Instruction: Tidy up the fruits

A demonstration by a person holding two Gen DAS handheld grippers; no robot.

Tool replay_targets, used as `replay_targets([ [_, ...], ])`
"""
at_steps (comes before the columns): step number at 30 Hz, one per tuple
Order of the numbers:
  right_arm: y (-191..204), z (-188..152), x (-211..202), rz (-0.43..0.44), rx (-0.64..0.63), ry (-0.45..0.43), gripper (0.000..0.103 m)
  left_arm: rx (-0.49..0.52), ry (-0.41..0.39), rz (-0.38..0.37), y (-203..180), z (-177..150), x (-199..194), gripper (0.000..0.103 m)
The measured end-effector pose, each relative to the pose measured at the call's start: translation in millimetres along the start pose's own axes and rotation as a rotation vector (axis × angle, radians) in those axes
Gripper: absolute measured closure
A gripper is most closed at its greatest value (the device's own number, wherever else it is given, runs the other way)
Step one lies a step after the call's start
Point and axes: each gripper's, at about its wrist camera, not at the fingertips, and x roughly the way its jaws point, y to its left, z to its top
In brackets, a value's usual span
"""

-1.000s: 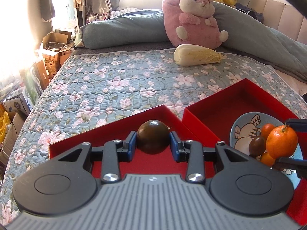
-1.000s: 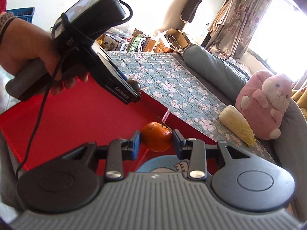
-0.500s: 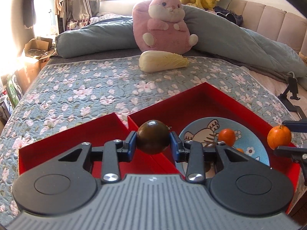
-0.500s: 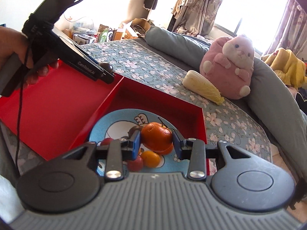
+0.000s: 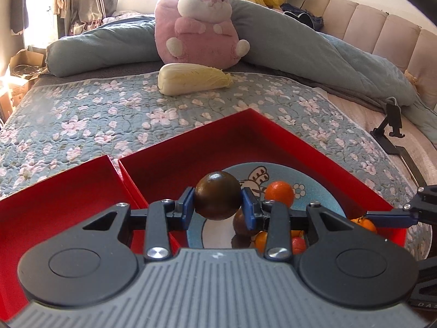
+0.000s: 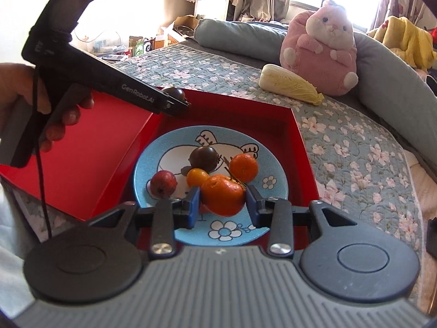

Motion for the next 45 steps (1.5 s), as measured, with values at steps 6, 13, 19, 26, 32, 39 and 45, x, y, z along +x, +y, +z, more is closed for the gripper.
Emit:
replay_targets([
  [6,1,-4,4,0.004,0.009,0.021,0.064,0.016,0.023,-0.015,-9,-4,20,0.061],
  [13,-11,-2,14,-0.02,0.102,0.025,0.064,0.031,0.052,-0.007,-10,-9,36,0.061],
  [19,-30,6,44,-0.085,0.239,0.056,0.064,0.037,0.055,-0.006,-8,-11,35,0.056],
  [26,-40,9,79,-0.136,0.278,0.114,0.062,0.014,0.038,-0.001,-12,-17,17,0.048],
  [32,-42,13,82,-0.141,0.323,0.113,0.062,-0.032,0.027,0.04,-16,-26,-8,0.038],
  [39,-30,17,52,-0.137,0.303,0.043,0.032,-0.06,0.016,0.079,-39,-43,-42,0.034],
  [45,-20,11,1,-0.121,0.34,0.02,0.032,-0.066,0.006,0.145,-55,-62,-67,0.034],
])
